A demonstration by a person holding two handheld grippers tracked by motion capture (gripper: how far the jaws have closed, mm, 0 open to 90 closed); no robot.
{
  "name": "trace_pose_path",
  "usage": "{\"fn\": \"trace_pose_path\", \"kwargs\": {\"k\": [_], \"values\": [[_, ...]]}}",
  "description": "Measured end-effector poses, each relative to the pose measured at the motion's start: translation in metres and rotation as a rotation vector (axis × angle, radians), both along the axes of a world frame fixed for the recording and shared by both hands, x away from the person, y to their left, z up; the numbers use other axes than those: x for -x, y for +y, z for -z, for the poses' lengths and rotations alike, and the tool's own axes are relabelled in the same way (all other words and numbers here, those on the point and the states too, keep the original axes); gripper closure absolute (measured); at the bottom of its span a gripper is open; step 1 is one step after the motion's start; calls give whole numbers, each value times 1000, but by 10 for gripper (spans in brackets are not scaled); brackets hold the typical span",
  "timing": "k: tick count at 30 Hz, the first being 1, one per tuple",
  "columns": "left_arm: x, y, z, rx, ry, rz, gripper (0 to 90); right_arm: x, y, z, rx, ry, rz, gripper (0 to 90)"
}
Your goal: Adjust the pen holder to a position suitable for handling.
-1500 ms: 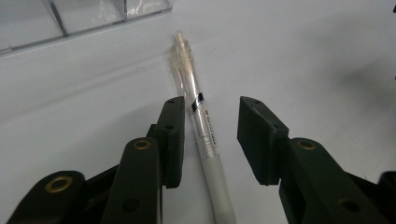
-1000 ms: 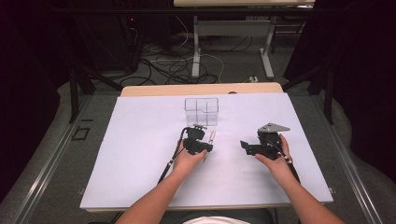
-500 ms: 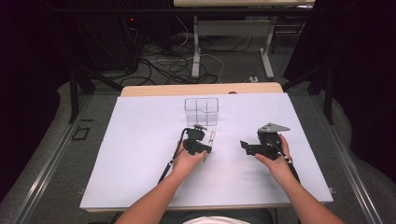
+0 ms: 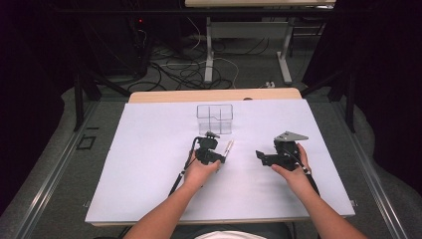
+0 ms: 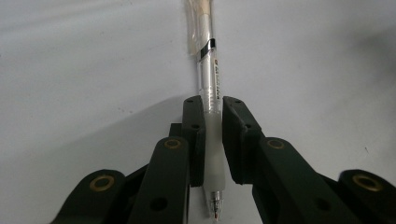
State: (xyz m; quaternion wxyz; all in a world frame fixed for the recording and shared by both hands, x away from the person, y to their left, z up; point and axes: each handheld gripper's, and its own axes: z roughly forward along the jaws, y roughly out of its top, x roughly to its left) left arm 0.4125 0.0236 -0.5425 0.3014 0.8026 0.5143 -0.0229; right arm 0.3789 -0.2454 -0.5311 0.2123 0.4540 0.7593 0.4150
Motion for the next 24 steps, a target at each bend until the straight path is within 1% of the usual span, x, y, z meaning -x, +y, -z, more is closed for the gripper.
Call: {"fn": "trace_pose_path", "kwargs": {"k": [7,11,12,16,19,22,23,24], "values": [[-2,3,-1,7,14,15,802,0,0,0,-4,2,2,149],[0,4,-3,9,0,38,803,0,1,0,0,-1,-2,149],[0,4,-4,8,3,39,803,1,1,-1,2,-1,-5,149],[1,6,-7,9,2,53,803,2,2,-2,30,-27,-17,155],[2,9,-9,11,-2,69,803,2,4,-3,37,-27,-36,155],[5,14,-11,17,-4,81,803,3,6,-3,55,-28,-52,155],[6,15,-12,20,3,77,803,4,7,-3,60,-29,-57,154],[7,17,-13,21,-2,83,803,4,7,-3,57,-29,-61,153]]}}
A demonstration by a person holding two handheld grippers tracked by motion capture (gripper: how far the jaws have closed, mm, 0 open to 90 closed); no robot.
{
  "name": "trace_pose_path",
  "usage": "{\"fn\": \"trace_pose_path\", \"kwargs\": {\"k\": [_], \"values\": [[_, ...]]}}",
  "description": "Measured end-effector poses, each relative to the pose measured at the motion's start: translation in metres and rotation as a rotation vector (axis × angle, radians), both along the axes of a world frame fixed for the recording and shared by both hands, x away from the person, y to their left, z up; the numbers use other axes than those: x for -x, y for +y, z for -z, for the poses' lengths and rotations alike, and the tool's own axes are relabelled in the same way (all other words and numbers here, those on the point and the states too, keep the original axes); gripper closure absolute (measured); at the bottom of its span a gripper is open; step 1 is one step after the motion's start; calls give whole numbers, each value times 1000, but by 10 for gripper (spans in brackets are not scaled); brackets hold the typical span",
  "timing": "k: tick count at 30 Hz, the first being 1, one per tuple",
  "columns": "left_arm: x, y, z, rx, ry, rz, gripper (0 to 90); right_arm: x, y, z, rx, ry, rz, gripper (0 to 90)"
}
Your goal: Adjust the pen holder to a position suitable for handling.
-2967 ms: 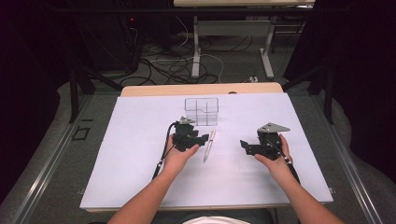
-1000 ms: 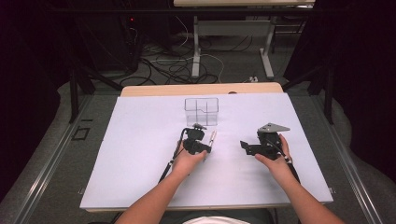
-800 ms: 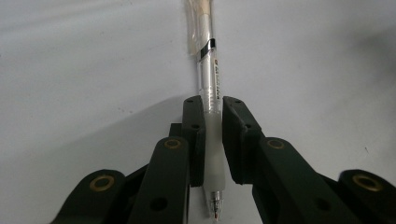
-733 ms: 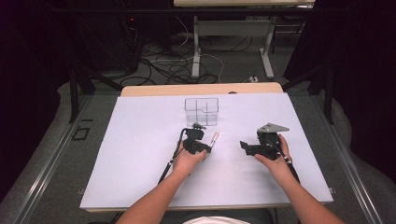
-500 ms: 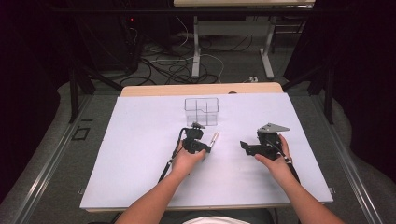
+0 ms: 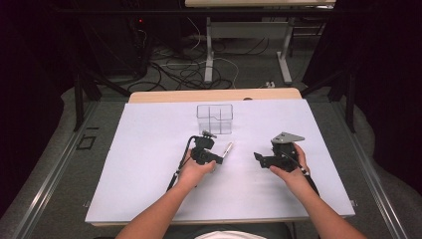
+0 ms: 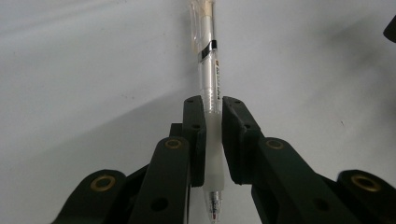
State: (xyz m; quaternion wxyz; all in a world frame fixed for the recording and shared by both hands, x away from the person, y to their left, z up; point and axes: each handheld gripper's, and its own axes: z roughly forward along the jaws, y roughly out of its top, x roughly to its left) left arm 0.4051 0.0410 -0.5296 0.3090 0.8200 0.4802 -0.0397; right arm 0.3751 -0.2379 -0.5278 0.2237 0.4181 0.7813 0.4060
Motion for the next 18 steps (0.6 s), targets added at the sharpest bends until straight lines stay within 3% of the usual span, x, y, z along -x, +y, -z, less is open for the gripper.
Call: {"fn": "trace_pose_path", "kwargs": {"k": [12,18], "values": [[9,22,-5,-16,-2,14,803,3,7,1,3,3,-22,150],[15,28,-9,-1,-2,19,803,4,10,1,26,-4,-43,144]]}}
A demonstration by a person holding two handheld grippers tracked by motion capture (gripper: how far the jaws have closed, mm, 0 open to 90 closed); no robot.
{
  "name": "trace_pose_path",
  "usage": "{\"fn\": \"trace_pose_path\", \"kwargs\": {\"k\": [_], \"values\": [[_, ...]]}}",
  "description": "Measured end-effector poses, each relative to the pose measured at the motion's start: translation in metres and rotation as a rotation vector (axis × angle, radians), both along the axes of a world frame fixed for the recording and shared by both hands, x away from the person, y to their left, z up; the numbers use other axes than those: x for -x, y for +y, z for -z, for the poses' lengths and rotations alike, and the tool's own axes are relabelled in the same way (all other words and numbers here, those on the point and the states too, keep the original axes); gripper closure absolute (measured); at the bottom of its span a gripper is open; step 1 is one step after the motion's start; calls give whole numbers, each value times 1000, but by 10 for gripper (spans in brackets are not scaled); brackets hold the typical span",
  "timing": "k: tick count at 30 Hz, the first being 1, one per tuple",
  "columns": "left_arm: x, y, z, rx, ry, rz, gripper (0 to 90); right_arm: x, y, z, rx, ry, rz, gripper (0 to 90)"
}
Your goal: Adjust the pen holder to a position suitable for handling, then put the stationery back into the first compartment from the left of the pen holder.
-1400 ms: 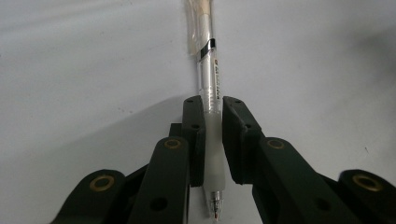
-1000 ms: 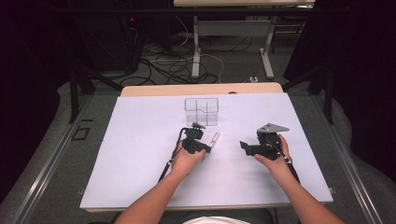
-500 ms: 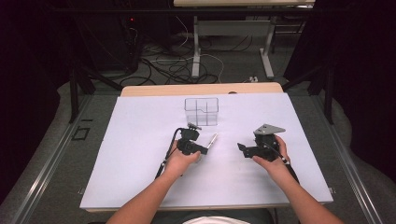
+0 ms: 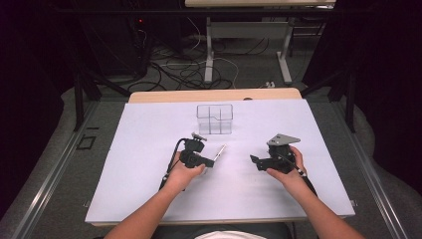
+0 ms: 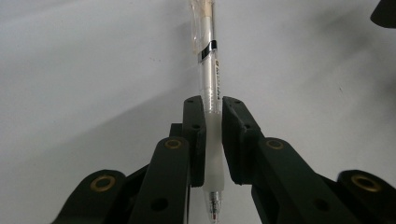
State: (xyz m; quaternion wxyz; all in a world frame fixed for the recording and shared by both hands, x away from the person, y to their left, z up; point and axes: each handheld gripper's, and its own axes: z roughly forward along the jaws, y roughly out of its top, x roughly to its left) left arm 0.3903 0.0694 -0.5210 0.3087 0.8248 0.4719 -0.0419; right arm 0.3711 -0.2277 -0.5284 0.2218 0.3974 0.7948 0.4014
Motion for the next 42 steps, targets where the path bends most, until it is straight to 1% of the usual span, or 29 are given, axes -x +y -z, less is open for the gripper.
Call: {"fn": "trace_pose_path", "kwargs": {"k": [1,3,5,6,8,9,10,12,13,15,16,17,18,20,21,22,23,24,25,26,27,28,31,32,34,36,38,40,42], "values": [[1,1,-1,2,3,0,803,1,1,0,3,9,-3,141],[4,2,-2,14,7,6,803,1,2,1,6,4,-10,131],[6,3,-3,24,12,12,802,2,3,1,27,10,-19,115],[8,3,-4,29,11,15,802,1,4,1,37,-3,-27,114],[9,2,-6,40,15,23,802,3,5,1,48,-5,-30,113],[9,2,-6,38,15,34,803,4,6,1,41,-8,-25,110],[10,1,-7,35,19,42,803,4,6,-1,56,1,-30,110],[10,0,-6,32,28,53,802,4,7,0,64,-9,-34,110],[10,-1,-6,26,34,72,803,4,7,0,75,-17,-38,110],[10,-3,-5,23,44,76,803,4,9,1,82,-28,-52,108],[10,-3,-5,21,45,88,802,5,10,0,105,-14,-67,99],[11,-4,-4,22,47,86,803,6,11,1,107,-23,-66,89],[11,-4,-5,15,49,101,802,6,12,1,129,-30,-81,85],[12,-5,-4,14,46,102,802,9,16,1,158,-36,-98,84],[12,-5,-5,12,45,105,802,10,17,2,165,-51,-100,84],[12,-5,-5,13,44,104,802,11,19,2,195,-55,-111,87],[12,-5,-5,12,44,106,802,12,21,2,218,-79,-122,98],[12,-5,-4,11,44,112,802,13,23,3,222,-106,-126,114],[12,-5,-4,12,44,115,802,15,24,2,246,-105,-136,135],[12,-5,-4,11,46,116,802,16,26,3,260,-130,-149,153],[12,-5,-4,13,53,110,802,18,27,3,265,-129,-157,153],[12,-5,-4,11,50,115,802,18,28,3,271,-147,-167,153],[12,-5,-4,11,49,118,802,20,31,5,301,-171,-192,166],[12,-5,-4,14,52,113,802,20,32,4,317,-175,-208,185],[12,-4,-3,12,52,113,802,21,34,5,340,-202,-231,230],[12,-4,-3,11,51,113,802,23,37,5,353,-215,-255,260],[12,-4,-3,12,51,113,802,24,39,5,370,-233,-279,313],[12,-4,-3,10,50,118,802,27,41,3,398,-237,-307,378],[12,-5,-2,10,53,116,802,29,44,2,423,-239,-330,400]]}}
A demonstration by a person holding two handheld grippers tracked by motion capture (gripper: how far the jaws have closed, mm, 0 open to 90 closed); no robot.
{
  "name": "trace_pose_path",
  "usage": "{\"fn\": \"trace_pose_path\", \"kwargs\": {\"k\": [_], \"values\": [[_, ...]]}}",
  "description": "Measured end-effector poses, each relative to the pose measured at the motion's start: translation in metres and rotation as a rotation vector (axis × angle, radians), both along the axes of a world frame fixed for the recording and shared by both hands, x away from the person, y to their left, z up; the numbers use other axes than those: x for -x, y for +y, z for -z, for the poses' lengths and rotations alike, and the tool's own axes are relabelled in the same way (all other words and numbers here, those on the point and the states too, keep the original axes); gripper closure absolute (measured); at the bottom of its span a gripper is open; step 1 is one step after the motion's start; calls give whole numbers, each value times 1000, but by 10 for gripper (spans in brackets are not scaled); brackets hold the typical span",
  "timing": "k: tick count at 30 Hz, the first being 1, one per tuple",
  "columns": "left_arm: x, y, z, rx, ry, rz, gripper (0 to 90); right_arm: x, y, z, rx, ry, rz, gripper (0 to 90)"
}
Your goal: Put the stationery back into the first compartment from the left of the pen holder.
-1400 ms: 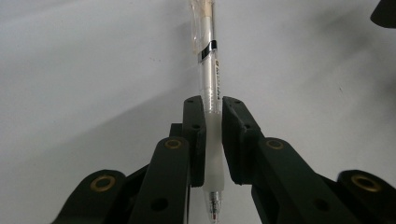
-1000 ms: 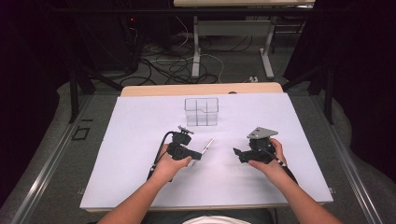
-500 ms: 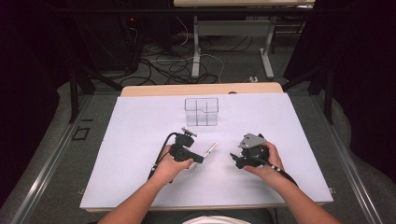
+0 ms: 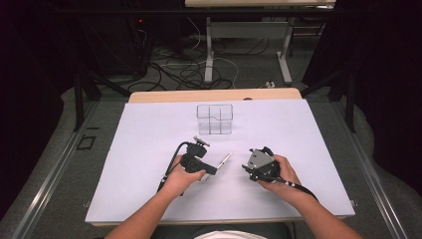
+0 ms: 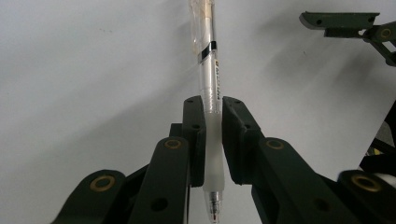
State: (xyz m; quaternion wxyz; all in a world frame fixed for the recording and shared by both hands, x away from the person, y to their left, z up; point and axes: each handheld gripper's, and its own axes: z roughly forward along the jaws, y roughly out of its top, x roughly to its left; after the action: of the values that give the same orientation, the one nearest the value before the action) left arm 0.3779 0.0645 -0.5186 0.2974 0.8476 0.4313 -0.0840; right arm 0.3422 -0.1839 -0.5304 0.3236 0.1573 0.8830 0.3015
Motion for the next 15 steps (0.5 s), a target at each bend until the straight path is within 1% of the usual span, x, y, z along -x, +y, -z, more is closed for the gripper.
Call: {"fn": "trace_pose_path", "kwargs": {"k": [1,3,4,6,7,8,9,12,15], "values": [[0,0,0,-3,-3,8,802,1,2,0,11,3,-9,417],[0,0,0,-3,1,5,802,2,4,0,42,-18,-25,426],[0,0,0,-1,5,1,802,2,5,1,61,-39,-51,437],[1,-1,1,-3,7,4,802,2,7,2,85,-55,-70,444],[1,-1,1,-5,4,7,802,3,8,2,83,-56,-69,445],[1,-2,1,-6,5,10,802,3,8,2,95,-48,-77,455],[1,-3,1,-6,7,10,802,5,9,3,92,-43,-74,459],[2,-4,2,-9,8,15,802,7,10,3,105,-58,-98,460],[3,-5,2,-11,11,19,802,8,12,3,102,-76,-128,472]]}}
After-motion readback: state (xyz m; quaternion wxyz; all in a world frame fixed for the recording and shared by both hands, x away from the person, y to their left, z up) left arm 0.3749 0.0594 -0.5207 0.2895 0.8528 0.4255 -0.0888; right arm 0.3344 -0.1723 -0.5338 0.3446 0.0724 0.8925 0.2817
